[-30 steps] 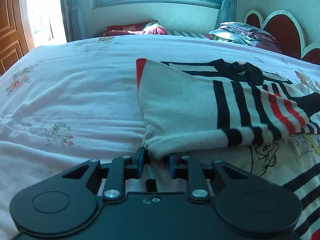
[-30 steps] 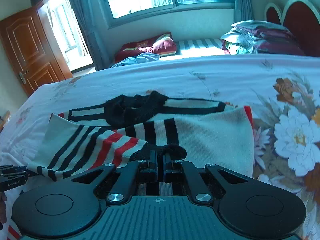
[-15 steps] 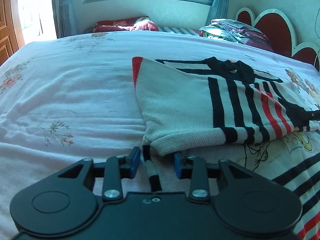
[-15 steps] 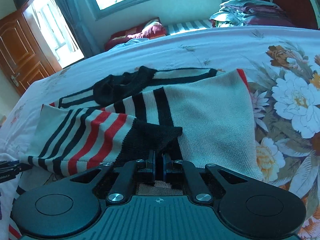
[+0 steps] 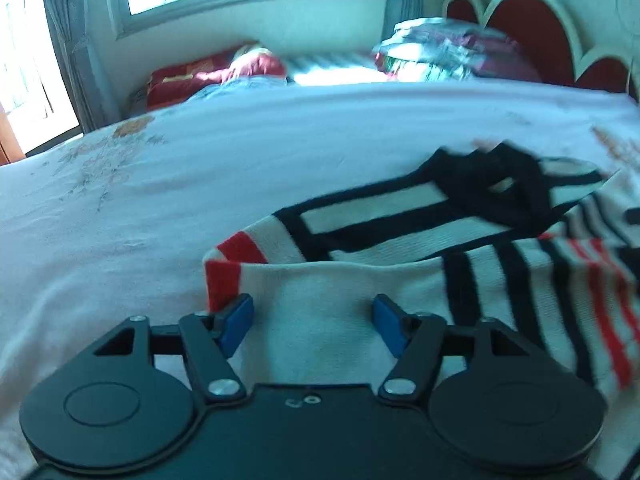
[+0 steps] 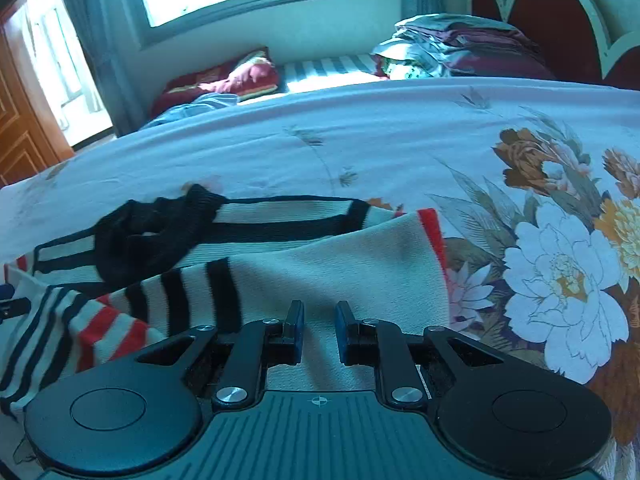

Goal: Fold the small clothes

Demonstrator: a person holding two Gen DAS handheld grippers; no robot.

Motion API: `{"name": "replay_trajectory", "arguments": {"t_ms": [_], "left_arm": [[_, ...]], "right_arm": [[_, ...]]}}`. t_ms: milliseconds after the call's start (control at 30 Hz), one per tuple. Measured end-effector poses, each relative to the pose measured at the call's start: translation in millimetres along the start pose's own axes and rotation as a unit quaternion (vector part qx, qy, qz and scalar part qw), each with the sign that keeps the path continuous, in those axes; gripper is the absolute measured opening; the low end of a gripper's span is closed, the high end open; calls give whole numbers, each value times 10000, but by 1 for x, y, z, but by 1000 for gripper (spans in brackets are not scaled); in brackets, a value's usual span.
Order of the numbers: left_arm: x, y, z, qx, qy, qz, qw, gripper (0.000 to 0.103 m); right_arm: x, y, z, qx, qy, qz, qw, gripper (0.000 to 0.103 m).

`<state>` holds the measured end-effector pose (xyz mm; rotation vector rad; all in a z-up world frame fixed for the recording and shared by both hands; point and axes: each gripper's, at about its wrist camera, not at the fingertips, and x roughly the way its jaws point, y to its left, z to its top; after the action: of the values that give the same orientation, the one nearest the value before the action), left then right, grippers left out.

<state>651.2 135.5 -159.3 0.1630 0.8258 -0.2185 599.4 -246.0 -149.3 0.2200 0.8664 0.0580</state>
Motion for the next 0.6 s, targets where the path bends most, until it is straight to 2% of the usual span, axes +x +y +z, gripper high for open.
{"name": "replay_trajectory", "arguments": {"t_ms": [33,67,100,133,167,200,233,333,367,433,467,500,533,567,600], "left_arm": [[3,8,5,-194,41,-105,9997,81],[0,13,8,-312,39,-169,9994,76],[-8,14,7,-330,-74,-65,9994,70],[-19,13,5,-340,-189,15,9992,69],[-30,10,2,-445,-295,-130,9985,69],[-39,5,-1,-576,-386,-340,9970,70],[-47,-5,-3,-614,-462,-493,9958,70],[-54,-54,1,-393,-605,-940,9930,71],[-50,-71,3,-310,-566,-1031,9926,71],[-38,-99,7,-95,-420,-1066,9934,71],[-29,-109,6,-35,-318,-990,9946,64],[-19,-113,4,18,-173,-928,9955,64],[-9,-114,1,134,-8,-854,9963,65],[-7,-106,-5,222,-68,-659,9976,67],[-9,-94,-9,257,-131,-484,9984,74]], "right_arm": [[0,-2,1,49,12,4,10000,16],[-5,0,2,59,-2,-60,10000,18],[-12,5,1,14,-76,-157,9998,27],[-23,11,-2,-44,-221,-114,9997,53],[-36,17,-6,-99,-419,95,9990,58],[-45,25,-10,-197,-515,299,9980,58],[-50,35,-13,-287,-509,402,9975,58],[-50,70,-21,-449,-376,954,9937,33],[-43,86,-23,-590,-283,1008,9928,30],[-31,108,-27,-797,-103,1103,9906,26],[-22,120,-30,-874,7,1157,9894,22],[-14,125,-33,-934,112,1094,9895,20],[-6,127,-35,-1044,240,849,9906,20],[-4,123,-38,-1162,212,589,9913,17],[-5,114,-39,-1199,98,277,9924,13]]}}
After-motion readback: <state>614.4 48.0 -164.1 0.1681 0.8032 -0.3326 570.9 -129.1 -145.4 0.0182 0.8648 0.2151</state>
